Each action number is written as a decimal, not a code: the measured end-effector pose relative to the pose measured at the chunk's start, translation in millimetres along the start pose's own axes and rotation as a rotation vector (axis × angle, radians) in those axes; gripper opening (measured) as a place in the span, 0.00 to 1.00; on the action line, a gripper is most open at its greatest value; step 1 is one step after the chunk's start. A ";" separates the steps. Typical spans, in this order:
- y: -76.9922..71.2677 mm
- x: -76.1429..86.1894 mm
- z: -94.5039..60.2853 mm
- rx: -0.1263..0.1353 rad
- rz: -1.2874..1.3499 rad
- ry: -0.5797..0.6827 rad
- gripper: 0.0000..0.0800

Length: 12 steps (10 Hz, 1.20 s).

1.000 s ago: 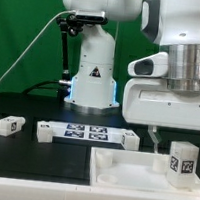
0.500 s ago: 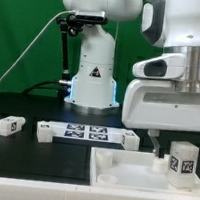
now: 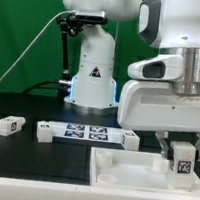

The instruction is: Assemble one leg

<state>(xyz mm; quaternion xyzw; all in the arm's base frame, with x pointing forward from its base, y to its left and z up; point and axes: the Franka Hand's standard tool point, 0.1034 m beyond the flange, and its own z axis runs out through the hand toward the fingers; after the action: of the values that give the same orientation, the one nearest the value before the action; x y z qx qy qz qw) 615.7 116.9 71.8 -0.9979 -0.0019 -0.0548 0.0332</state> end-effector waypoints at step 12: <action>-2.6 -1.6 2.6 0.052 1.219 -0.048 0.36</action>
Offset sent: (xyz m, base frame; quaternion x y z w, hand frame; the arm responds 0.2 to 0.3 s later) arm 0.0023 0.0046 -0.0064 0.0046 0.0078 0.3320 0.9432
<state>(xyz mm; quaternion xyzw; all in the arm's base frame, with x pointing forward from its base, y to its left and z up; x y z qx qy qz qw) 614.4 119.6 69.2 -0.8192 0.5674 -0.0031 0.0830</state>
